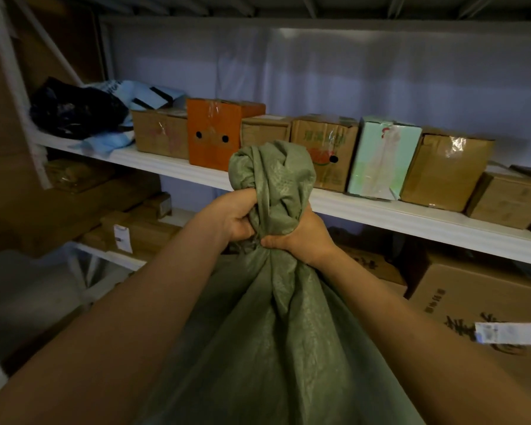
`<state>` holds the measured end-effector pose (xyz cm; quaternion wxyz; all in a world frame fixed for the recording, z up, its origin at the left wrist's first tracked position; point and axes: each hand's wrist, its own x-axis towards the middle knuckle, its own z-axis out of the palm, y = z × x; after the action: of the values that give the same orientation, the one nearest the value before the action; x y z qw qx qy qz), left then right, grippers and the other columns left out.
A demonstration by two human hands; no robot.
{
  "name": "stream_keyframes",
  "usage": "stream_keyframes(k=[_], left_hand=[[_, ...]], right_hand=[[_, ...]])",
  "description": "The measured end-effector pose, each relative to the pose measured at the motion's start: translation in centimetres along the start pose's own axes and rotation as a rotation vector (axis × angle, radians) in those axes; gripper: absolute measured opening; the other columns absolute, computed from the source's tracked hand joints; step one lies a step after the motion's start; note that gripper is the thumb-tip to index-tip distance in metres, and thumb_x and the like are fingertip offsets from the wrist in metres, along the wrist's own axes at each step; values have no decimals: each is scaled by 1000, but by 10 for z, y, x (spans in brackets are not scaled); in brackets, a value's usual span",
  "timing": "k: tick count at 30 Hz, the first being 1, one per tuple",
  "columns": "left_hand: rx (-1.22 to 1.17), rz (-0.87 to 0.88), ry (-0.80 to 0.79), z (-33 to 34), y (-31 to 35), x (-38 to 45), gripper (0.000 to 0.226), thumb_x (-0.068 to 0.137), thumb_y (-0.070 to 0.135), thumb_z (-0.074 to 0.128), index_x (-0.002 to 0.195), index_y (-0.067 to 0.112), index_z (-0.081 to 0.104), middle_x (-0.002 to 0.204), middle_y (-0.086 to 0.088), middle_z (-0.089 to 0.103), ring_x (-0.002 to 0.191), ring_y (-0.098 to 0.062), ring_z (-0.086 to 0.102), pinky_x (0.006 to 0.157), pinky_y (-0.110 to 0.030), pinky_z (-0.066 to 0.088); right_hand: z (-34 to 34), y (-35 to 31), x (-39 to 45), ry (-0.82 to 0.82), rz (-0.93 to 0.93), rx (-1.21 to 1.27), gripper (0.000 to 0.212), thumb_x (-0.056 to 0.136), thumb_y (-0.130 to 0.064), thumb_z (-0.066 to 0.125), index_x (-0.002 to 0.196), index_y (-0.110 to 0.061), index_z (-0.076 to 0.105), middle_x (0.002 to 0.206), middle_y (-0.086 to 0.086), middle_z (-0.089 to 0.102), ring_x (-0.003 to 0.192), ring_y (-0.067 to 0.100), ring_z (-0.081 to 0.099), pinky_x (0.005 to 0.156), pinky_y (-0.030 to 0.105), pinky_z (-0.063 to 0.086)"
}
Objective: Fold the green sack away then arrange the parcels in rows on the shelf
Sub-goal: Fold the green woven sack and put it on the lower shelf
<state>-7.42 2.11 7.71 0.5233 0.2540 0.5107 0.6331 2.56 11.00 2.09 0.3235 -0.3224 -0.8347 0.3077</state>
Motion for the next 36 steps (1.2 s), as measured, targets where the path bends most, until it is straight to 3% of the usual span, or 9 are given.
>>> stream_keyframes(k=[4, 10, 12, 17, 22, 25, 29, 32, 36], left_hand=[[-28, 63, -62, -12, 6, -1, 18, 95, 3, 46, 92, 3, 63, 81, -12, 71, 79, -23, 63, 82, -39, 51], [327, 112, 104, -42, 15, -15, 10, 87, 24, 64, 95, 19, 61, 94, -3, 63, 88, -18, 59, 88, -38, 48], [507, 92, 132, -60, 9, -22, 30, 84, 35, 66, 108, 21, 55, 93, 4, 58, 87, -16, 55, 86, -37, 44], [756, 191, -107, -49, -37, 0, 130, 34, 79, 77, 146, 37, 27, 150, 4, 38, 135, -22, 39, 114, -47, 30], [939, 354, 52, -12, -61, 18, 160, 27, 78, 77, 151, 28, -10, 161, 0, -11, 148, -19, -6, 121, -46, 8], [1004, 350, 265, -10, -67, 18, 164, 38, 62, 86, 145, 17, -29, 156, -1, -30, 147, -21, -13, 120, -48, 5], [834, 434, 404, -20, -60, 21, 158, 46, 45, 91, 146, 14, -27, 161, -4, -10, 148, -22, 4, 117, -43, 14], [766, 468, 442, -29, -50, 29, 152, 48, 39, 92, 149, 18, -19, 157, -9, 21, 142, -28, 27, 115, -48, 27], [956, 527, 530, -36, -33, 24, 87, 62, 39, 86, 134, 10, 47, 130, -12, 57, 119, -30, 55, 94, -36, 47]], right_hand=[[-6, -10, 10, 8, -64, -2, 96, 56, -25, 91, 136, -15, 39, 129, 3, 56, 117, 17, 52, 91, 20, 36], [-19, -18, 22, 112, -62, -20, 89, 59, -24, 89, 134, -10, 43, 129, 7, 57, 113, 16, 53, 90, 20, 38], [-30, -18, 28, 249, -6, 48, 90, 59, -23, 89, 135, -9, 42, 132, 9, 56, 119, 23, 54, 96, 25, 39], [-29, -38, 44, 453, 11, 134, 87, 61, -22, 87, 133, -6, 43, 130, 9, 58, 116, 23, 57, 91, 21, 38], [-24, -61, 45, 525, -30, 322, 78, 66, -14, 84, 132, -5, 44, 126, 8, 59, 103, 9, 51, 79, 6, 31], [-26, -74, 44, 582, -50, 496, 71, 61, -10, 86, 122, -8, 50, 120, 7, 62, 108, 16, 58, 92, 16, 41], [-35, -90, 40, 597, -79, 710, 48, 62, 5, 81, 83, -24, 49, 103, 1, 62, 98, 17, 62, 93, 29, 49], [-41, -96, 38, 461, -12, 909, 41, 69, 4, 78, 99, -14, 58, 107, 5, 67, 96, 22, 66, 89, 38, 55], [-47, -98, 38, 376, 86, 1013, 30, 74, 2, 76, 100, -6, 64, 108, 13, 69, 96, 26, 68, 86, 42, 57]])
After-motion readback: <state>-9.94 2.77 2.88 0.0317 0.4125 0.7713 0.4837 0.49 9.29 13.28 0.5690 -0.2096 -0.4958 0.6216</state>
